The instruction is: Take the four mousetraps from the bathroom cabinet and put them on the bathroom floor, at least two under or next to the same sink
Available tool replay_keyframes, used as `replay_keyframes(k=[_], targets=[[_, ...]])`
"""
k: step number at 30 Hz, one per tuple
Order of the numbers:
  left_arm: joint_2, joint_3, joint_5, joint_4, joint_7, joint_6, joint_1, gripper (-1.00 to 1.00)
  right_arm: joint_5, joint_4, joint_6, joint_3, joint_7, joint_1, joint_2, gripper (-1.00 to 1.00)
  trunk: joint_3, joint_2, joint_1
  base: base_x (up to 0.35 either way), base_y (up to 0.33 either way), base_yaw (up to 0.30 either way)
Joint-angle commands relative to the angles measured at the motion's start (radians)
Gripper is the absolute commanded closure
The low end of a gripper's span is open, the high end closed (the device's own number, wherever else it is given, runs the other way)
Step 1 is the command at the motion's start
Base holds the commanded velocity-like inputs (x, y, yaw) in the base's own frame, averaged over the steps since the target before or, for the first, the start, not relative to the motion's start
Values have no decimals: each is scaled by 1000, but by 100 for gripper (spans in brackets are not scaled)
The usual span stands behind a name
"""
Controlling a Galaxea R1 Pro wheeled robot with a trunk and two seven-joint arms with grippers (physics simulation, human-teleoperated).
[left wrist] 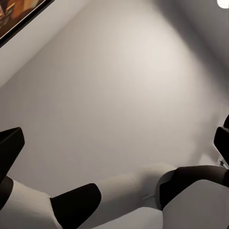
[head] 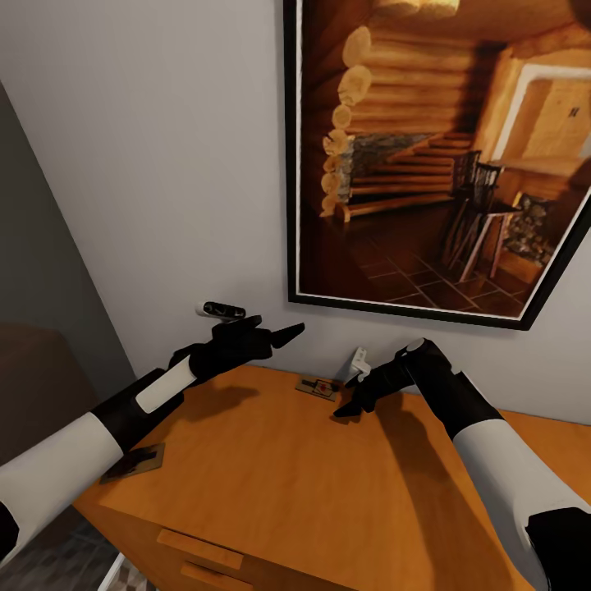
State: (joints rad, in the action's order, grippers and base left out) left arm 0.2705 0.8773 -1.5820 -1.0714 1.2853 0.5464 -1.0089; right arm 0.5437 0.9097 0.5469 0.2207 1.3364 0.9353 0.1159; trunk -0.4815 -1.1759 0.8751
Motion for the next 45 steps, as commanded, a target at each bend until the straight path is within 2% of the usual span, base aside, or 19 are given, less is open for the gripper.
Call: replay_keyframes(k=[1,45], targets=[[1,5,-10,-1,1,10,-1,-100,6,2,8,0,-59,7,1,-100,-1,-1,0,0,0,0],[1,5,-10,-4,2,10,-1,-100,9,10,7,5,-57,8,1,-100,-1,-1,0,0,0,0]])
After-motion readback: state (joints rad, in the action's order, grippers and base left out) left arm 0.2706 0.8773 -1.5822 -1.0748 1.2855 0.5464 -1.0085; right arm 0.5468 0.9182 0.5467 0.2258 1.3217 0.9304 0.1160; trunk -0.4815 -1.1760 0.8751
